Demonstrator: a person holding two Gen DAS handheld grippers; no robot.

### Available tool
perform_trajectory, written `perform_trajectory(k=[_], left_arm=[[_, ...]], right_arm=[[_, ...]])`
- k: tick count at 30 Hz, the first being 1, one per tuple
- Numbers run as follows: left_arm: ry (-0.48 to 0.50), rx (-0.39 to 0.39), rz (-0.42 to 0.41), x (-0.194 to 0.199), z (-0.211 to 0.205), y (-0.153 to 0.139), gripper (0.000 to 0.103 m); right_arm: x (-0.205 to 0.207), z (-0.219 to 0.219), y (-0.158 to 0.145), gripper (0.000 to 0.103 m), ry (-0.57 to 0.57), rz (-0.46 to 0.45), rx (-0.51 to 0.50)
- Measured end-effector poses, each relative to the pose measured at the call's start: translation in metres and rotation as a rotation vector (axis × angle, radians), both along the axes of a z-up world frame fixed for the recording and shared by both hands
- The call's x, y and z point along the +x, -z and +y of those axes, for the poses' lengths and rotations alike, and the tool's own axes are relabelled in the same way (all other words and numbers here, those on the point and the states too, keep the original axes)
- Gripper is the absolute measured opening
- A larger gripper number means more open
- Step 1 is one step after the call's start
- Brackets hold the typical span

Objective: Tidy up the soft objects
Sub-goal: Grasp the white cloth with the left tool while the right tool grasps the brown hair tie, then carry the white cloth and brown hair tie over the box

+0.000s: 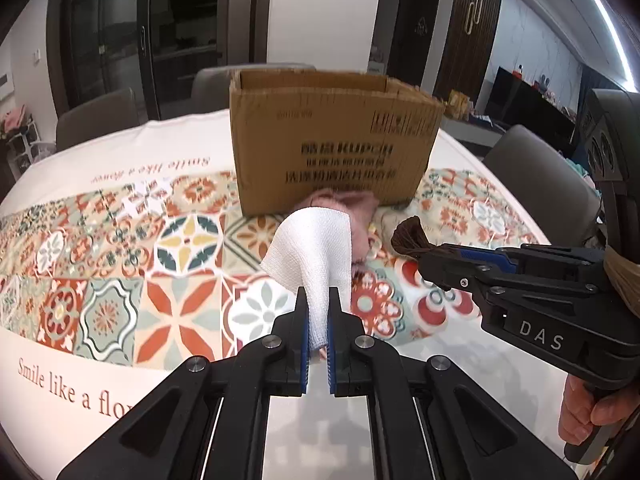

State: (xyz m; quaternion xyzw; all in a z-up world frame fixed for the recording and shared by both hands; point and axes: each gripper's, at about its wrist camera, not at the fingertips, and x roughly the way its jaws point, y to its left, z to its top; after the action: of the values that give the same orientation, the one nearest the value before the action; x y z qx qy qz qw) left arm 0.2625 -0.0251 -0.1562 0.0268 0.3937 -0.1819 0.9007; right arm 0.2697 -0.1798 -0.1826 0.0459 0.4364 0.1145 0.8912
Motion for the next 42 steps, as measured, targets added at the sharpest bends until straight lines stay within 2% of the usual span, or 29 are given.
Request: perform_trajectory(k=[30, 42], left_arm=[[-0.015, -0.047, -0.285, 0.013, -0.013, -0.115, 0.008], [-0.029, -0.046, -0.363, 0.036, -0.019, -0.140, 0.008]], right_arm=[[-0.006, -0.027, -0.120, 0.016, 0.086, -0.283, 0.037], [0.011, -0.034, -0.151, 0.016, 0.111, -0.376, 0.048]])
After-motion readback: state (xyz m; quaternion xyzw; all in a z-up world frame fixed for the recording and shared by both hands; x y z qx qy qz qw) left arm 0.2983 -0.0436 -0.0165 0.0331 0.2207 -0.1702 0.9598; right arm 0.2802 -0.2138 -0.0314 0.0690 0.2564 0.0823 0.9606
